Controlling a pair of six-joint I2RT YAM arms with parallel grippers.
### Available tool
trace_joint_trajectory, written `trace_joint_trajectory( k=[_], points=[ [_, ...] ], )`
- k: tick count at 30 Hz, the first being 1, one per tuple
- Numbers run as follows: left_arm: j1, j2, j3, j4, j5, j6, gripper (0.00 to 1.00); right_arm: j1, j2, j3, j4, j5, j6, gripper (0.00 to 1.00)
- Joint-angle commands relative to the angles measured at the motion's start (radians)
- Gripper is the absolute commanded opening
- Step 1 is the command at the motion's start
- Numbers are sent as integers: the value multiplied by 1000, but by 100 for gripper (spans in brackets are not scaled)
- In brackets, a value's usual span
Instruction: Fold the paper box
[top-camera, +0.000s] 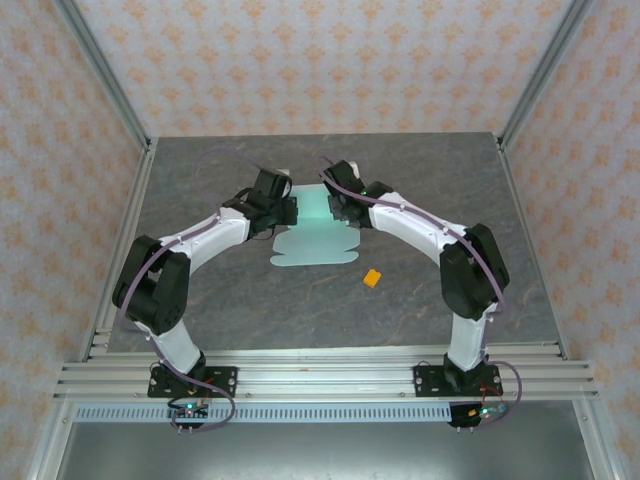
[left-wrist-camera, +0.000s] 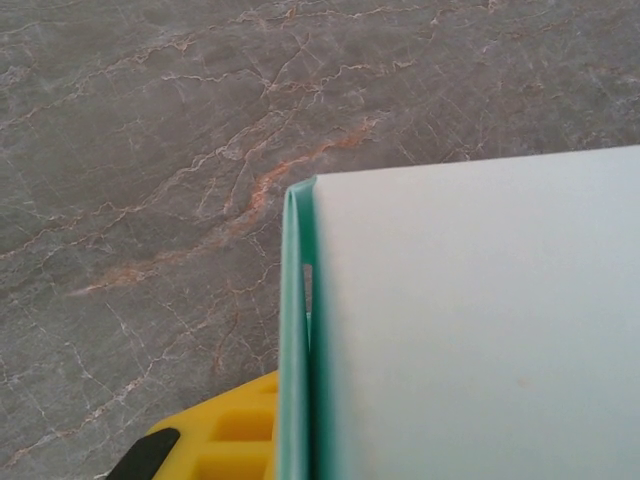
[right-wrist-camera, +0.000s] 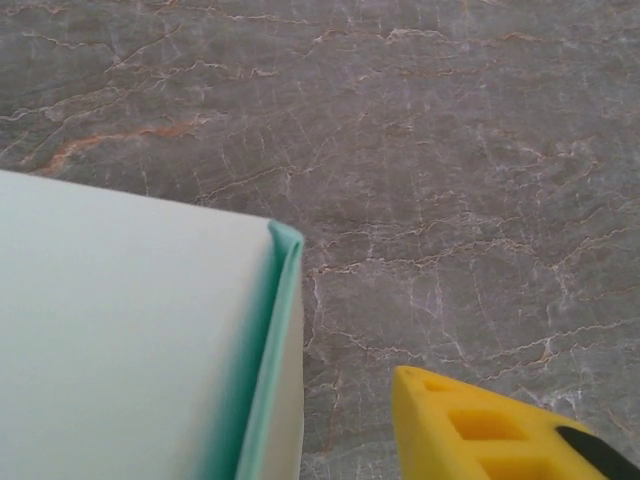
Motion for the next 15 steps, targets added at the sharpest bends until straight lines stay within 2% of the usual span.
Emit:
trace_joint_trajectory(
  k=[1, 7, 15],
  points=[
    [0, -3, 24, -30, -8, 16, 7, -19, -45, -28, 2, -40, -11, 45],
    [0, 3, 25, -27, -9, 15, 7, -19, -67, -38, 5, -112, -8, 56],
    [0, 12, 29, -33, -14, 16, 7, -19, -90, -48, 13, -189, -30, 58]
  ],
)
